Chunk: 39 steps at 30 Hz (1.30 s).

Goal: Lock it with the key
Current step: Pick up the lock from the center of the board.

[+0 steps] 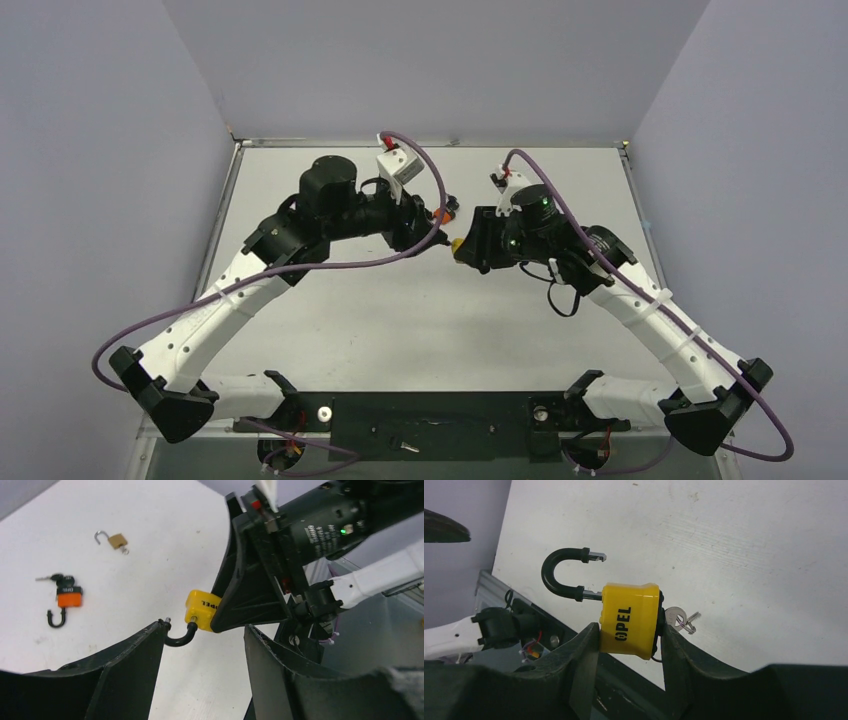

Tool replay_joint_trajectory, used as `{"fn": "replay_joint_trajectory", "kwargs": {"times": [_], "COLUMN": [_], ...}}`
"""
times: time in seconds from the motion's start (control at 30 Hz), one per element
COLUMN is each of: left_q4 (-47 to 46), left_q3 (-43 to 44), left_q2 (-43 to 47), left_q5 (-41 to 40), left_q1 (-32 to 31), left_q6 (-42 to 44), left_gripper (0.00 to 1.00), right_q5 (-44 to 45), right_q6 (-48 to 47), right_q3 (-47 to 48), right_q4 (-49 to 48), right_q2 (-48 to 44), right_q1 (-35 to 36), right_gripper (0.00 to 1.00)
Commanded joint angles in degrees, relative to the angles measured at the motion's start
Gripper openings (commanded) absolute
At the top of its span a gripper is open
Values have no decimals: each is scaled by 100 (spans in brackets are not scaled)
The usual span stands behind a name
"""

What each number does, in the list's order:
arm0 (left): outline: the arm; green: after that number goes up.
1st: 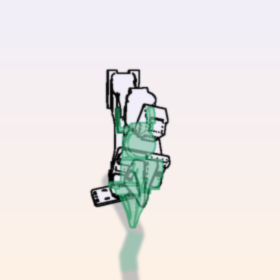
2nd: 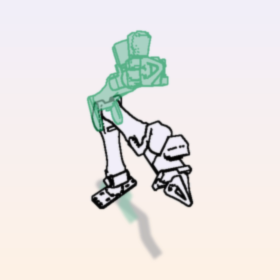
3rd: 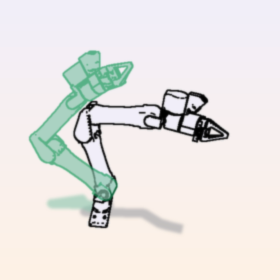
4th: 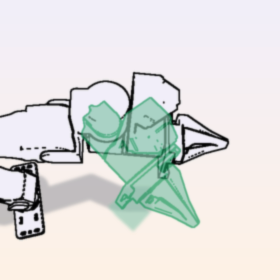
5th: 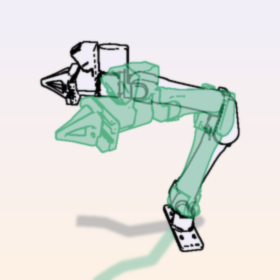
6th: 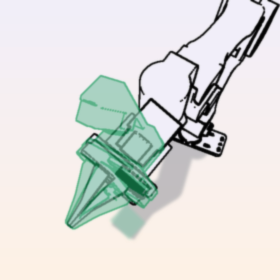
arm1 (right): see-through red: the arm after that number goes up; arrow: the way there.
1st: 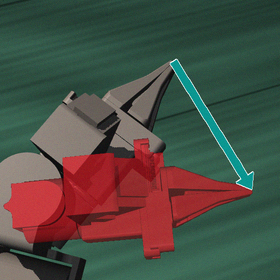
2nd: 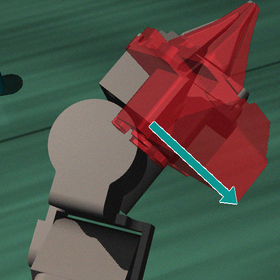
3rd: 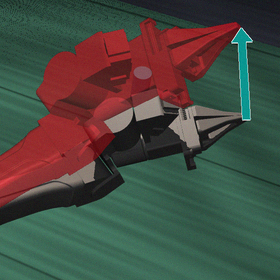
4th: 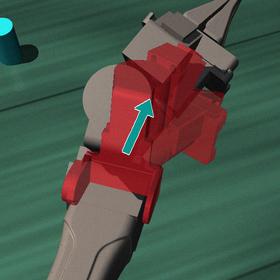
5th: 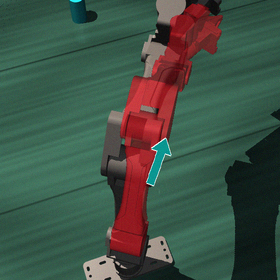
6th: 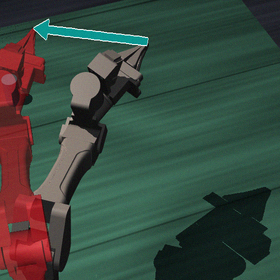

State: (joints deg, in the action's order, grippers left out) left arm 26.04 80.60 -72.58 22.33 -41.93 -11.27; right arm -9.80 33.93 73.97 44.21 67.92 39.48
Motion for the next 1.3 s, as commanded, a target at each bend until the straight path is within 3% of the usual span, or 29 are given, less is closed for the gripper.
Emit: {"fn": "replay_joint_trajectory", "kwargs": {"times": [0.0,0.2,0.73,0.97,1.27], "left_q4": [158,809,1215,1311,1463], "left_q3": [585,873,1084,1226,1300], "left_q2": [295,163,170,48,-57], "left_q5": [719,578,229,135,-63], "left_q1": [-180,-683,-784,-886,-1088], "left_q6": [865,1316,1428,1340,1322], "left_gripper": [57,57,52,41,35], "right_q5": [-743,-1122,-1010,-903,-802], "right_q6": [206,275,142,82,58], "right_q3": [567,1047,1691,1745,1800], "right_q4": [33,344,956,1056,1099], "right_q2": [-356,-382,-415,-425,-474], "right_q1": [60,195,361,367,368], "right_gripper": [0,0,0,0,0]}}
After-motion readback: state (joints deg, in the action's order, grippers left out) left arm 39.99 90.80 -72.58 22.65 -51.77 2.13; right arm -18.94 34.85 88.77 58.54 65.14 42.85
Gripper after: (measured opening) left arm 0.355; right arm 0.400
